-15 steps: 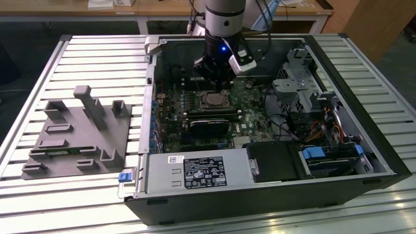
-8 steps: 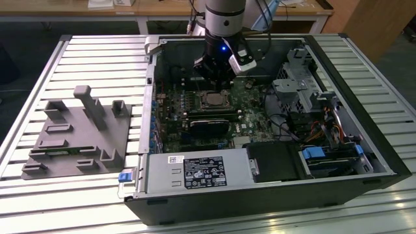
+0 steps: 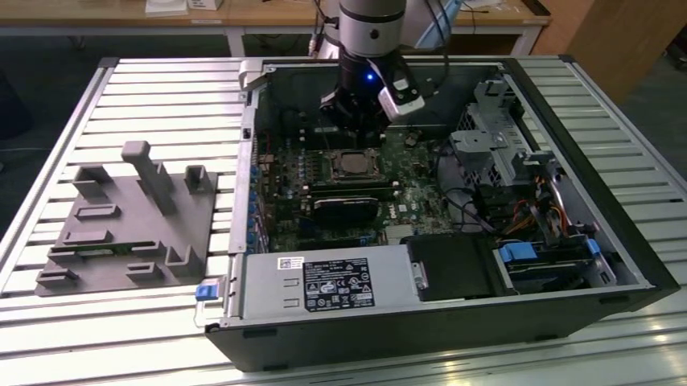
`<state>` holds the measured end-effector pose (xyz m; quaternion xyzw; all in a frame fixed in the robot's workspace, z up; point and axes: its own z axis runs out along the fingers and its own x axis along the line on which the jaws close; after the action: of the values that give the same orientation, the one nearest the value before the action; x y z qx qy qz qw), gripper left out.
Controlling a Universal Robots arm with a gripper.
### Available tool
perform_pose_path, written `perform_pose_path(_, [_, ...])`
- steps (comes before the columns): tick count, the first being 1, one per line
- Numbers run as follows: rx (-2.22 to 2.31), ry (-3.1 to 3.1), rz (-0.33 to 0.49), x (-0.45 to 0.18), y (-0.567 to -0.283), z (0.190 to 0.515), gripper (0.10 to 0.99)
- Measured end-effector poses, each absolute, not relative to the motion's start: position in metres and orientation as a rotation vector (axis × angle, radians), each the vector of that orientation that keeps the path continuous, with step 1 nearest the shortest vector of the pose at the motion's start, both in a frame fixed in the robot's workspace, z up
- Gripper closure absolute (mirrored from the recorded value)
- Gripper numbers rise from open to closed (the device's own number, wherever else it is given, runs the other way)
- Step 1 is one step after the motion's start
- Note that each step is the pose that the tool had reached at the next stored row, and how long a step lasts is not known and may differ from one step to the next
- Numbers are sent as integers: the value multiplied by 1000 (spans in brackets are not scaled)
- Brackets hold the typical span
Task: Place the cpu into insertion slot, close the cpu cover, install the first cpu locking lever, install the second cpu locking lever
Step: 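Install the first cpu locking lever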
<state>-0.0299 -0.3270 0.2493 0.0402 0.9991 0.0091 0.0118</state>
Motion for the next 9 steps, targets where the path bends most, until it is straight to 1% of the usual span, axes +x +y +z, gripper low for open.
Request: perform_pose_path(9, [125, 3115, 29, -30, -327, 258, 980])
